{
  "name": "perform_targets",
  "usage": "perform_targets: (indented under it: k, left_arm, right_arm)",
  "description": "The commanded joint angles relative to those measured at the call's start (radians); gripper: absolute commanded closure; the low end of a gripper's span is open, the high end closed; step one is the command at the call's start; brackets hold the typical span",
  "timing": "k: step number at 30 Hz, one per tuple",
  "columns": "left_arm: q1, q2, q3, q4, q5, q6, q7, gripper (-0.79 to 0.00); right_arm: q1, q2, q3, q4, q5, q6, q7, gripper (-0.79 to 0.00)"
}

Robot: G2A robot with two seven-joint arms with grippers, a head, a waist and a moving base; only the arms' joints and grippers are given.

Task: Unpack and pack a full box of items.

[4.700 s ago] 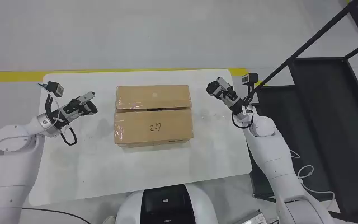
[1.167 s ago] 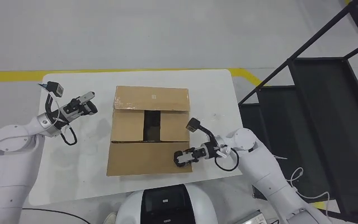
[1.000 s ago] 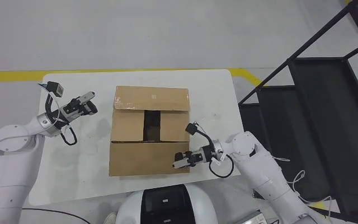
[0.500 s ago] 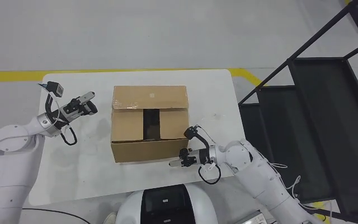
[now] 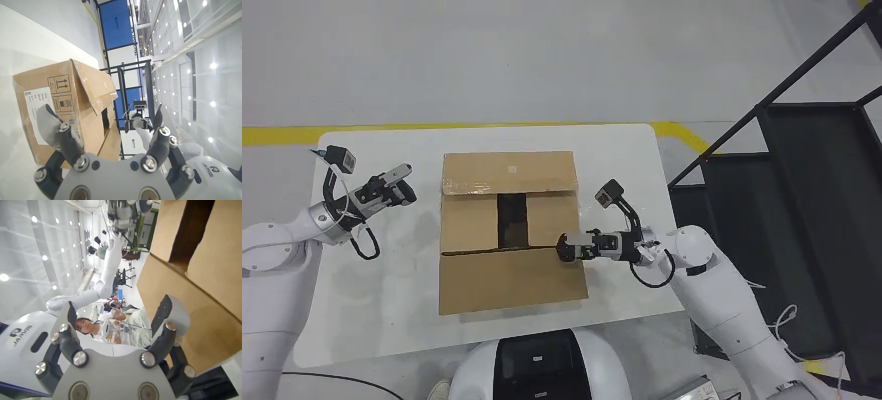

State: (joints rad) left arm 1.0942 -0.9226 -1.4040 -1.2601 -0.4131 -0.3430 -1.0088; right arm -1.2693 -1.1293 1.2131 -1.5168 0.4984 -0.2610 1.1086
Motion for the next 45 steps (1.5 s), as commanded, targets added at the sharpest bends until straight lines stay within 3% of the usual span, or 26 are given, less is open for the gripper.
perform_targets:
  k: [1,11,22,35,45]
  left_arm:
    - [0.0,0.0,0.0,0.0,0.0,0.0,0.0,-0.785]
    - [0.0,0.0,0.0,0.0,0.0,0.0,0.0,-0.785]
    - [0.0,0.0,0.0,0.0,0.0,0.0,0.0,-0.785]
    - [0.0,0.0,0.0,0.0,0.0,0.0,0.0,-0.785]
    - [0.0,0.0,0.0,0.0,0.0,0.0,0.0,-0.785]
  right_arm:
    - [0.043,-0.004,-0.008,0.06,0.003,0.046,-0.048,-0.785]
    - [0.203,-0.046,-0.112,0.287,-0.008,0.018,-0.206,-0.785]
    - [0.368,-0.096,-0.14,0.446,0.045,-0.216,-0.369,-0.785]
    - [0.648,-0.229,-0.348,0.827,-0.128,-0.406,-0.651,-0.785]
    - [0.758,-0.326,-0.462,1.091,-0.338,-0.443,-0.862,-0.785]
